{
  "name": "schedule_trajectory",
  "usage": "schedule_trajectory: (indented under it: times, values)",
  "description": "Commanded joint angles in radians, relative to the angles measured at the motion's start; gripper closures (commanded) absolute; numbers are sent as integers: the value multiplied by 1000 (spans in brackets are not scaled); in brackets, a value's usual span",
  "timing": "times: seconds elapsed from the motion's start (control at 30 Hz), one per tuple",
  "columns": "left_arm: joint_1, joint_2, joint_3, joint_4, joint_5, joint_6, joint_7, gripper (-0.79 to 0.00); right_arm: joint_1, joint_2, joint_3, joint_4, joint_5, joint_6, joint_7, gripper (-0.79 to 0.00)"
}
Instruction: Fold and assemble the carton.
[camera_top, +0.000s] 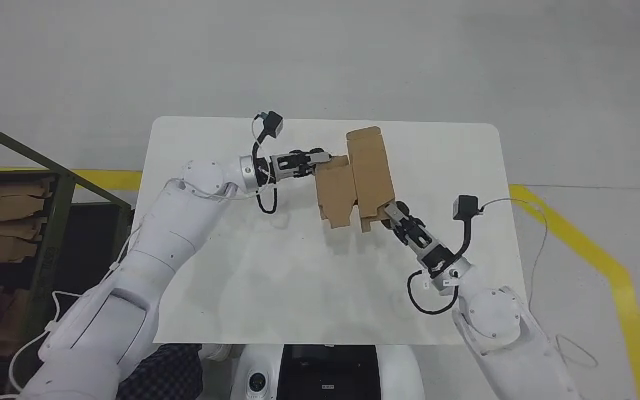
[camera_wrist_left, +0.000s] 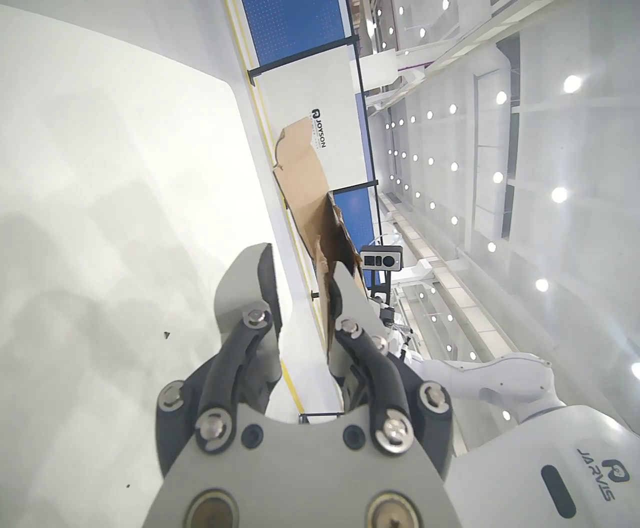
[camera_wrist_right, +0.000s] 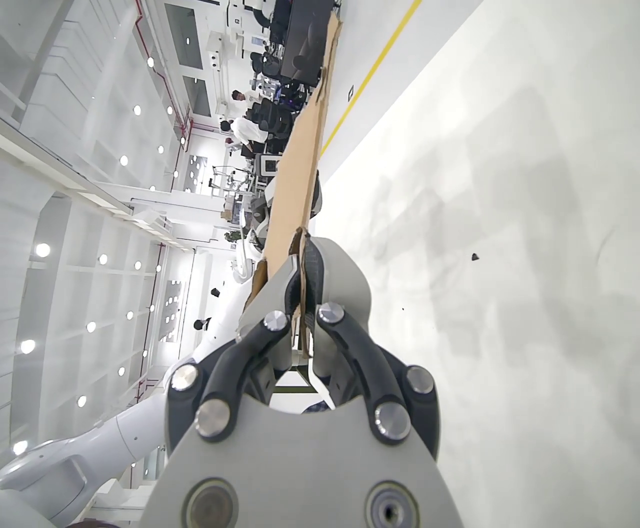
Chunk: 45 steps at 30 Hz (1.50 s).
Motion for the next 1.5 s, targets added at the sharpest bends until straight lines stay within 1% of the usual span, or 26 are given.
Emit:
schedule_trajectory:
  times: [0.0, 0.07, 0.43, 0.47, 0.5, 0.53, 0.77, 0.87, 0.97, 1.07, 1.13, 1.23, 1.37, 1.47]
  values:
    - [-1, -2, -4, 6, -18, 3, -14, -49, -3, -1, 0, -2, -7, -2, -2, 0]
    - [-2, -4, -7, 11, -29, 3, -25, 0, -5, -2, 0, -4, -10, -4, -4, 0]
    - [0, -15, -24, 17, -97, 19, -87, 0, -15, -7, 7, -13, -18, -17, -7, 0]
    - [0, -16, -25, 18, -95, 19, -89, 0, -15, -7, 7, -14, -20, -20, 2, -46]
    - [-2, -16, -26, 19, -89, 17, -92, 0, -14, -7, 9, -13, -20, -22, 9, -329]
    - [-3, -16, -29, 23, -85, 17, -92, 0, -15, -7, 9, -13, -16, -24, 16, -785]
    - [-23, -11, -46, 53, -46, 2, -147, 0, -17, -3, 47, 15, 36, -67, 103, -785]
    - [-30, -8, -56, 67, -30, -17, -180, 0, -14, 1, 75, 38, 63, -89, 148, -785]
    - [-34, -4, -64, 77, -28, -34, -230, 0, 0, 5, 102, 74, 78, -106, 193, -785]
    - [-38, -1, -68, 79, -37, -41, -296, 0, 30, 8, 114, 118, 60, -126, 243, -785]
    - [-41, 0, -66, 72, -36, -43, -340, 0, 58, 8, 114, 157, 46, -141, 268, -785]
    - [-45, 2, -53, 42, -6, -20, -363, 0, 105, 9, 98, 204, 41, -184, 340, -785]
    - [-50, 7, -31, 2, 43, 3, -386, 0, 165, 10, 79, 248, 62, -276, 461, -785]
    - [-54, 9, -13, -28, 57, 15, -399, 0, 190, 12, 71, 263, 56, -305, 507, -785]
